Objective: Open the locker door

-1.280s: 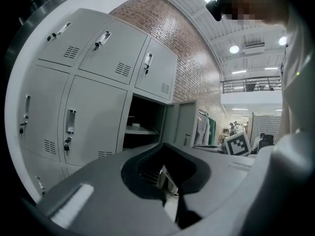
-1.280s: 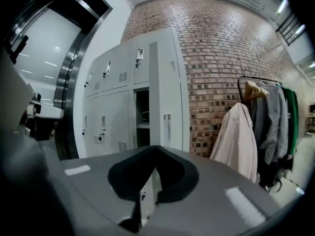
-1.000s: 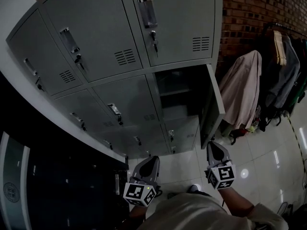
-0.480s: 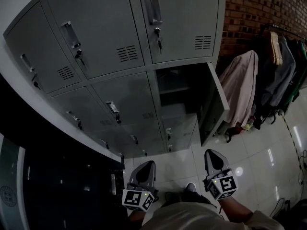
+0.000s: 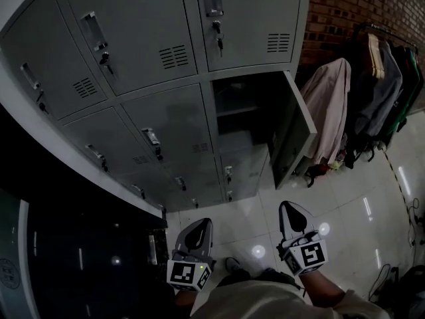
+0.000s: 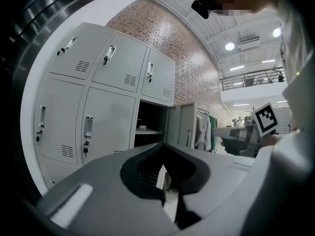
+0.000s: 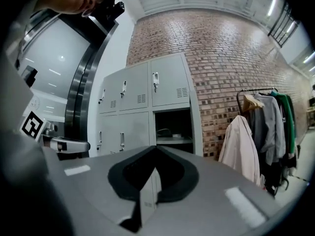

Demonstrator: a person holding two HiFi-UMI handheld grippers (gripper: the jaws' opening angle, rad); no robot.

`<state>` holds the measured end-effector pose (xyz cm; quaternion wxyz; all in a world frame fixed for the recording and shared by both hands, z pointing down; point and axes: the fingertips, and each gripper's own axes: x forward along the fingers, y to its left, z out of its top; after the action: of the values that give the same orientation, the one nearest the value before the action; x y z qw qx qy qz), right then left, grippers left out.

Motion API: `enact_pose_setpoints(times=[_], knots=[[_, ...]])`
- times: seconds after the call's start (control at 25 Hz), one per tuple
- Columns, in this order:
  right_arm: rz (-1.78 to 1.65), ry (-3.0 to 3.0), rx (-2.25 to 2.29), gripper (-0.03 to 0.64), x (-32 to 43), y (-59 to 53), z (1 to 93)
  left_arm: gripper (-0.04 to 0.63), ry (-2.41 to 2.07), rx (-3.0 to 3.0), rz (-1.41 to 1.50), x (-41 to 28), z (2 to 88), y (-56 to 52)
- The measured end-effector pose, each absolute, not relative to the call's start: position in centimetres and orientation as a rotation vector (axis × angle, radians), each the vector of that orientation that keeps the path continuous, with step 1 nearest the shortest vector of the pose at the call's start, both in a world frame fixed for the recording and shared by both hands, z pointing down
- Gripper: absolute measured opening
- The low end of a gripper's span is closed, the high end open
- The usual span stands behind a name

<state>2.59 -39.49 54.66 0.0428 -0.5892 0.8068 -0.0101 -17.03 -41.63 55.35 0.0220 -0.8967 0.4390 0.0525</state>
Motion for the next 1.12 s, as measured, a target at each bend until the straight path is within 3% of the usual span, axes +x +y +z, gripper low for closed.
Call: enact_pose_setpoints(times=[0.28, 1.12], knots=[[-0.019, 2.506, -1.715, 0.000, 2.0, -35.8, 51.6, 0.048, 1.438, -2.752, 0.197, -17.5, 53.2, -38.2], [-0.006, 2.503, -1.636, 0.002, 13.4, -10.1, 49.1, 0.048, 1.428, -2.722, 0.197, -6.2, 50.7, -13.9]])
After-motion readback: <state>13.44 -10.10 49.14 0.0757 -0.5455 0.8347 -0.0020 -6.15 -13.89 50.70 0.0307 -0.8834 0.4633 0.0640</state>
